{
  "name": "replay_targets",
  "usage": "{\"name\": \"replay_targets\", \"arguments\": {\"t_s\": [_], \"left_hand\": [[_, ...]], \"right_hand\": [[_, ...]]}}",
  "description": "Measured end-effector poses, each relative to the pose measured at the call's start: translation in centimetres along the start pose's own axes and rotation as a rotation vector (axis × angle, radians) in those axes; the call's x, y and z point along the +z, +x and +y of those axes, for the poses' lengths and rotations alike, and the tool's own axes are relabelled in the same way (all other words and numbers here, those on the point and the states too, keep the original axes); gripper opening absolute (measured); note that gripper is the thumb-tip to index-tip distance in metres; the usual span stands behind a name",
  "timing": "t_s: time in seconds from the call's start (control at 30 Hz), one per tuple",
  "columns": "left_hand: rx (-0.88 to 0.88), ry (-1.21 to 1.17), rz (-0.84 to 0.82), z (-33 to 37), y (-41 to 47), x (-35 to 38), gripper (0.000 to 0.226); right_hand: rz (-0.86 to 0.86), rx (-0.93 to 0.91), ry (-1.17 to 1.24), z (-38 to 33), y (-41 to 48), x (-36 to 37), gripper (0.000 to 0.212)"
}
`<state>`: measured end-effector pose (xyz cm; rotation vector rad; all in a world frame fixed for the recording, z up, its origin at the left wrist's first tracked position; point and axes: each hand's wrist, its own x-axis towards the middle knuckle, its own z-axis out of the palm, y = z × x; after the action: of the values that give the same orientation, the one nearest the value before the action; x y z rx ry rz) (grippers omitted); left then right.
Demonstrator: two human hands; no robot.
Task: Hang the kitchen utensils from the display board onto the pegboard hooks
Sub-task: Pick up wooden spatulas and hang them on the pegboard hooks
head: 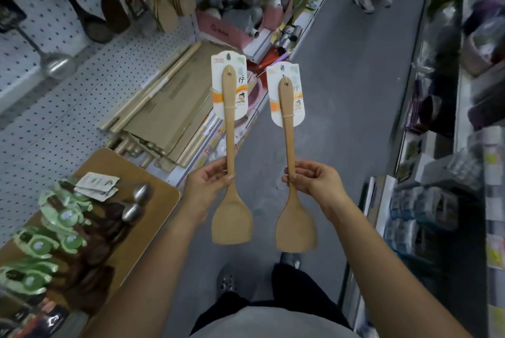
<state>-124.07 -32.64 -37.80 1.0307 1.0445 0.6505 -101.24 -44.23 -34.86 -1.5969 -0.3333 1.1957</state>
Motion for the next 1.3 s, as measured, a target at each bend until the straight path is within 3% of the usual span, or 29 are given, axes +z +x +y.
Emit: {"name": "replay_targets", "arguments": {"t_s": [0.4, 0.6, 0.97, 1.3], "left_hand": [[0.021, -0.081, 0.279, 7.1, 12.5, 8.5, 0.041], [0.05, -0.162, 0.423, 10.3, 18.1, 9.6, 0.043], [0.171, -0.199, 0.515, 16.6, 28.4, 7.7, 0.041], [0.226, -0.258, 0.816, 18.4, 33.0, 10.6, 0.036]], "right_hand": [[-0.292, 0.006, -0.123, -12.9, 19.2, -4.9, 0.029], [-0.427, -0.042, -0.239, -17.8, 26.4, -1.0, 0.027], [-0.579, -0.127, -0.322, -27.1, 37.9, 6.3, 0.023], [-0.762, -0.078, -0.366, -31.0, 47.6, 9.3, 0.027]]}}
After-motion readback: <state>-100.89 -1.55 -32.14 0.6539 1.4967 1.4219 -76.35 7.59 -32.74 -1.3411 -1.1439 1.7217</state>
